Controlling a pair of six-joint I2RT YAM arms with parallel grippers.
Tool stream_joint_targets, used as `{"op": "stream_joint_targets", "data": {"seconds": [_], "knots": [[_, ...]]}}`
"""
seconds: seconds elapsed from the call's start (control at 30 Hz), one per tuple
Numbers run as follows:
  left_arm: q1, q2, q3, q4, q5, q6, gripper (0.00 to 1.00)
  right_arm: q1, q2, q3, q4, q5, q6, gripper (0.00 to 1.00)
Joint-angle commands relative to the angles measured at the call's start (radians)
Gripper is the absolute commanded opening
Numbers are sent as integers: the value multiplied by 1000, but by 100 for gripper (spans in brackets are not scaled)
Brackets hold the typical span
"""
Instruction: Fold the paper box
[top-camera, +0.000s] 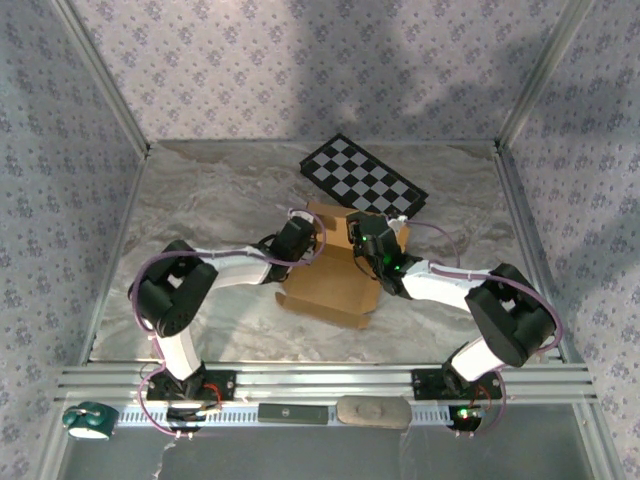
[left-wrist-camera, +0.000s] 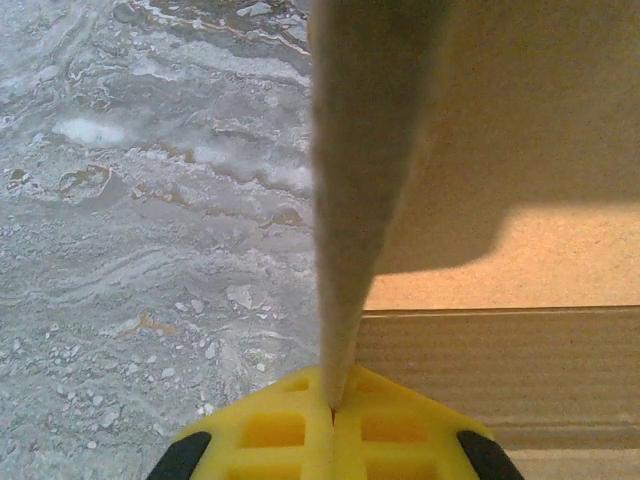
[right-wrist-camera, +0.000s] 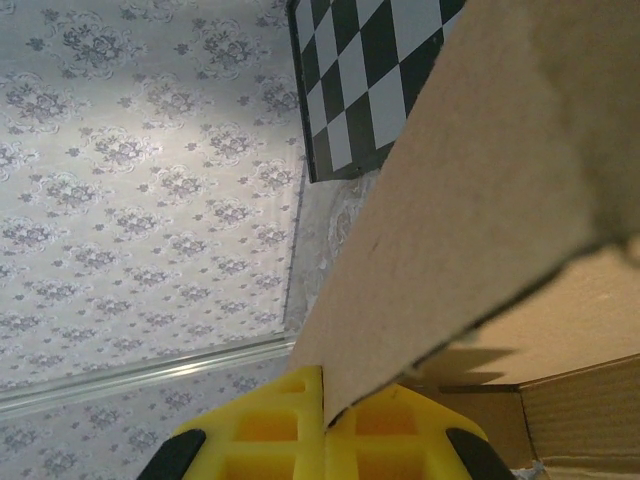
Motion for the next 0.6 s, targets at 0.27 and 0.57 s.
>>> {"op": "stream_joint_targets", "data": {"seconds": [0.27, 0.57], "knots": [[0, 10, -61, -110, -58, -46, 0, 16, 4, 25, -65, 19, -13, 0], [-4, -4, -97, -67, -114, -156, 0, 25, 15, -5, -15, 21, -13, 15]]}}
